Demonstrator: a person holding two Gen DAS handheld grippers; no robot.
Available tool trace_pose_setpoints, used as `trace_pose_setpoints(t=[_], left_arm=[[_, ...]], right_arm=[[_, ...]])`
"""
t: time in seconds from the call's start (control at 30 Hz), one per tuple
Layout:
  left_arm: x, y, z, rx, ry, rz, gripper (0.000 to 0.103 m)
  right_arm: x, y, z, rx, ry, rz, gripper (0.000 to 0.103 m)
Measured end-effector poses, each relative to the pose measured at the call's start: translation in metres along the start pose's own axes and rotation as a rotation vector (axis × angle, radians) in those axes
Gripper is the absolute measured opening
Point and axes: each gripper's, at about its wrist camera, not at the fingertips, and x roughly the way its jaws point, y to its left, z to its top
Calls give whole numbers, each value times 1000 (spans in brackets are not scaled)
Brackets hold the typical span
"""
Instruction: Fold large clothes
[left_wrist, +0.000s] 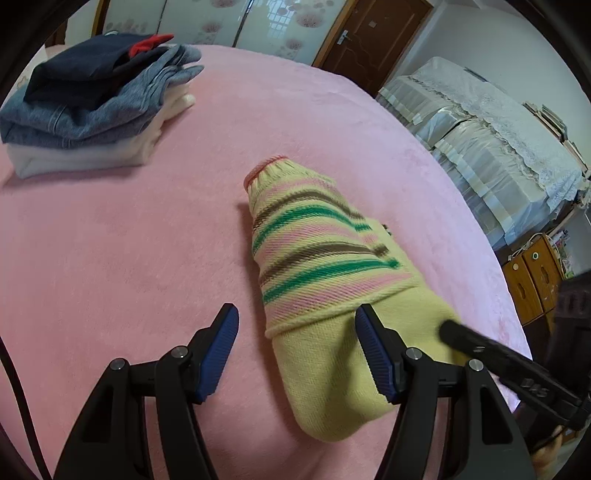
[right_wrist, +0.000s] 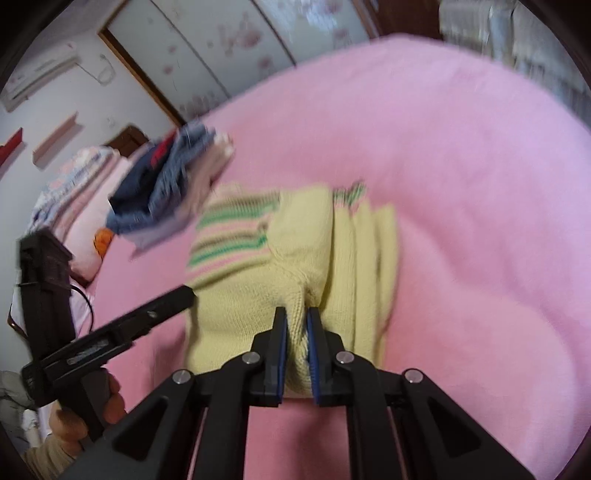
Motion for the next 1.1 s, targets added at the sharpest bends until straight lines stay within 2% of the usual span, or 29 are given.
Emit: trace_pose_setpoints(t=[0.07,0.1,0.2,0.37,0.43,0.57,0.6,0.67,0.77,0.87,0.93,0.97,1.0,1.1], left_arm=[[6,-6,-1,21,14,1,64],[12,-9,-2,31,38,-4,64],[26,-16,-7,62,66,-3,66],[37,-22,-10,95,82,23,66],[32,-24,-8,102,84,17,66],[21,-23,0,79,117,-66,68],[18,-21,3,66,115,-89,69],[13,-17,12,47,96,-116,69],[15,-10,26,40,67,-72,69],[24,-4,36,23,72,-69,69],[31,-2,39,20,76,-61,64],[36,-1,40,17,83,-57,62],[40,-1,42,13,92,-59,59],[50,-4,47,8,105,-72,57]], right_arm=[[-4,-7,-6,9,-1,-30,9],[3,-16,-13,24,29,-57,9],[20,-30,-28,59,89,-63,9],[17,-26,-23,42,87,-63,11],[13,-23,-15,44,91,-56,16],[0,-19,6,43,36,-35,45],[-2,-20,14,48,14,-27,49],[2,-21,29,50,0,-25,49],[19,-24,48,48,-1,-32,49],[53,-29,64,71,51,-28,49],[72,-32,68,68,80,-26,49],[78,-33,68,58,90,-18,42],[85,-31,68,28,105,-24,15],[74,-32,66,-15,45,-84,10]])
